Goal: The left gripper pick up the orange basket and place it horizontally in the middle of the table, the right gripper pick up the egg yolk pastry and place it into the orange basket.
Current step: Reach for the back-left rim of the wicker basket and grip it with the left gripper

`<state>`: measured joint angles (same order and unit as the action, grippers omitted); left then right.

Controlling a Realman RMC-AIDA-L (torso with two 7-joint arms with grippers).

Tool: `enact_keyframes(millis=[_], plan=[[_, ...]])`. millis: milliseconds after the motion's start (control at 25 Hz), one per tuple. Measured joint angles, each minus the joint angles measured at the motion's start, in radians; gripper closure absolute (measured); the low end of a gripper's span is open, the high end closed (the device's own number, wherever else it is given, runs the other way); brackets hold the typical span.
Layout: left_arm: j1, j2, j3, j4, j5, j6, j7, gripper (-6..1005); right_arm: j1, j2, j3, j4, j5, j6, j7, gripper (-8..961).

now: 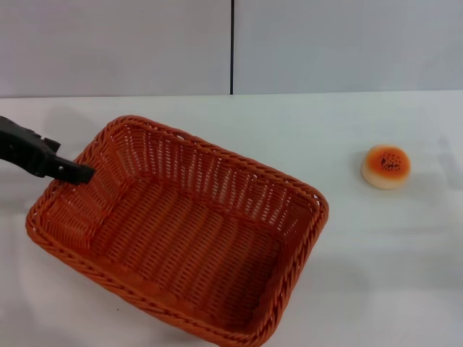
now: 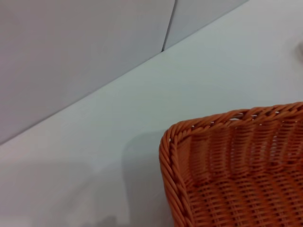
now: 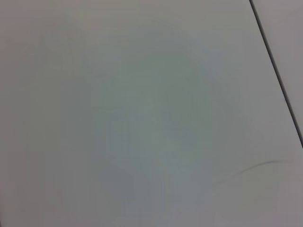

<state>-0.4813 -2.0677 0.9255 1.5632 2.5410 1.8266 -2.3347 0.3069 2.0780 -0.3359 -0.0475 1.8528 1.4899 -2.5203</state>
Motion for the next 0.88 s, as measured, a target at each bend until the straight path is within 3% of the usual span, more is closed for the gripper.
enact_keyframes(millis=[280, 880], plan=[[0.027, -0.001, 0.084, -0.113, -0.009, -0.15, 0.005, 186, 0.002, -0.001, 0.0, 0.0, 0.0, 0.007, 0.0, 407], [0.01, 0.005, 0.129, -0.234, 0.004, -0.19, 0.039, 185, 0.011, -0.003, 0.0, -0.013, 0.0, 0.007, 0.003, 408]])
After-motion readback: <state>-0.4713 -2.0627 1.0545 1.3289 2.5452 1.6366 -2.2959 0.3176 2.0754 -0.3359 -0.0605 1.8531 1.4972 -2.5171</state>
